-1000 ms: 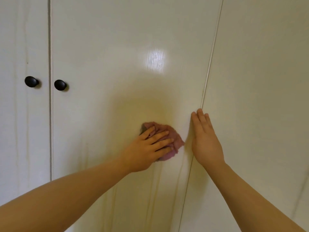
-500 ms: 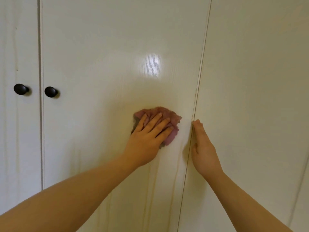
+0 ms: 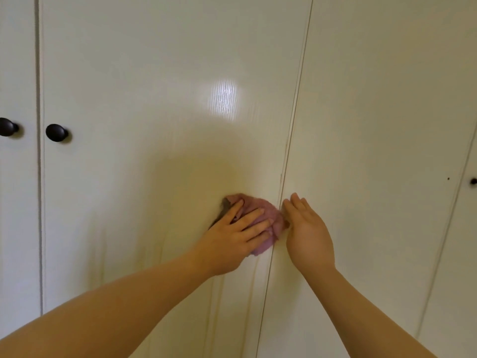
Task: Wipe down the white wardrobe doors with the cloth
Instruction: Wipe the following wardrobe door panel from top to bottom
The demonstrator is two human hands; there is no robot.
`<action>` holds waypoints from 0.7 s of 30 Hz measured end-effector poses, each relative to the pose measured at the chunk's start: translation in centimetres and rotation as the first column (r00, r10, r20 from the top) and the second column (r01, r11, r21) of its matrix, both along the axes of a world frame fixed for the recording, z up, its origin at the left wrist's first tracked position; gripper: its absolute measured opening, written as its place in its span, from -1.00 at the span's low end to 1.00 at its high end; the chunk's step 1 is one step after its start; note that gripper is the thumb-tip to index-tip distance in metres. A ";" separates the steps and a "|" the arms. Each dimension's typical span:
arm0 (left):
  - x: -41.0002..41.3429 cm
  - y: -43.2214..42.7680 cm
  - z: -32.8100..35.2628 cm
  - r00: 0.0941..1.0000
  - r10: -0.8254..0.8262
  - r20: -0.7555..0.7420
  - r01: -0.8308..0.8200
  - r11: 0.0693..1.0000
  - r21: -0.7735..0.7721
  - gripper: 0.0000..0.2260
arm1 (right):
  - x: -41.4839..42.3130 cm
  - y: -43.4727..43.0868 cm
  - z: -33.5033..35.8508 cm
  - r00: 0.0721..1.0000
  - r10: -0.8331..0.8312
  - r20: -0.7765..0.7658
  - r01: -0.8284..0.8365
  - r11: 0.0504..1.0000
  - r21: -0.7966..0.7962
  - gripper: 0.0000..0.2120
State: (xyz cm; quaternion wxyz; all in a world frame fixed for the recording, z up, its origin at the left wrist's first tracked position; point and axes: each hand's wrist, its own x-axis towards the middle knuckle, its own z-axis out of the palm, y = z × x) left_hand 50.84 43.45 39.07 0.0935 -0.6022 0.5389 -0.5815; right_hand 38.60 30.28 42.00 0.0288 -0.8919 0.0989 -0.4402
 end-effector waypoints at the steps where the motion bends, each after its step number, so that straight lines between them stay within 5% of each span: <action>1: 0.0 0.3 0.5 1.000 0.013 0.028 -0.014 1.000 0.015 -0.56 | -0.2 0.0 0.2 1.000 0.006 -0.022 -0.006 1.000 0.009 -0.34; 6: 0.1 -0.4 3.4 0.992 0.068 -0.107 -0.096 0.952 -0.290 -0.61 | -0.1 0.8 0.0 0.999 -0.021 -0.028 0.023 0.999 0.042 -0.50; 10: -0.5 -0.4 -0.6 1.000 0.001 0.002 -0.001 1.000 -0.010 -0.60 | 0.2 0.9 -0.5 0.997 -0.014 -0.080 0.022 0.995 0.097 -0.55; 16: 0.2 -0.3 0.9 0.994 0.010 -0.109 -0.040 0.959 -0.279 -0.60 | 0.9 1.6 -2.8 0.998 -0.027 0.055 0.022 0.996 0.081 -0.49; 21: 0.4 0.3 -1.3 0.999 -0.011 -0.043 0.009 0.999 -0.041 -0.63 | 0.6 1.7 -2.5 0.997 -0.018 -0.072 0.023 0.997 0.078 -0.52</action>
